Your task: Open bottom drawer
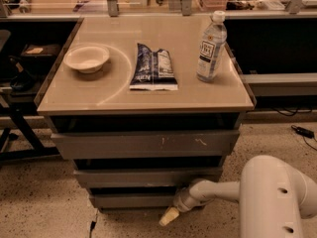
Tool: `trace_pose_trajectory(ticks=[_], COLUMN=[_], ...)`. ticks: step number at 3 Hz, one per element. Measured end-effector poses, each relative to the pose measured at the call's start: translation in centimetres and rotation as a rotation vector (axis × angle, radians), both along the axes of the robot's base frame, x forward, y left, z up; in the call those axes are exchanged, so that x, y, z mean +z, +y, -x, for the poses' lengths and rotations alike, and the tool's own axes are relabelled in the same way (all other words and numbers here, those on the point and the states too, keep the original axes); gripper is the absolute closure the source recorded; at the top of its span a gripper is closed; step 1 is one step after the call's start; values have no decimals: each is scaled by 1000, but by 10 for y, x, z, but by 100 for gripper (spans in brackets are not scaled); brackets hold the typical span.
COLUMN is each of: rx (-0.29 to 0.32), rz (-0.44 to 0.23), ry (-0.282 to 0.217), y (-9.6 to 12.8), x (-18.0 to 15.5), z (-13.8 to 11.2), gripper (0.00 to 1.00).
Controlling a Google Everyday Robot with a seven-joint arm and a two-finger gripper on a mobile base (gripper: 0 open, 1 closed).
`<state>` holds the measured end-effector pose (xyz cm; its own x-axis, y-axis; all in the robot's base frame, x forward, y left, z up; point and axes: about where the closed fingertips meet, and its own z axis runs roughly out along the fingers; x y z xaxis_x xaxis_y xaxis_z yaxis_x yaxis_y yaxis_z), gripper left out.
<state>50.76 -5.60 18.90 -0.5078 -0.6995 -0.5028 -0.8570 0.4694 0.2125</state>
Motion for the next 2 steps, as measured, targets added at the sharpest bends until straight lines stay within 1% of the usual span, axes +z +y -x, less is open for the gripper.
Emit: trace_pose_trajectory(ticks=[1,2], rx=[1,1], rz=[0,0], ry=[1,1], y=[0,0], x=[0,0], z=[0,0], gripper=[20,42])
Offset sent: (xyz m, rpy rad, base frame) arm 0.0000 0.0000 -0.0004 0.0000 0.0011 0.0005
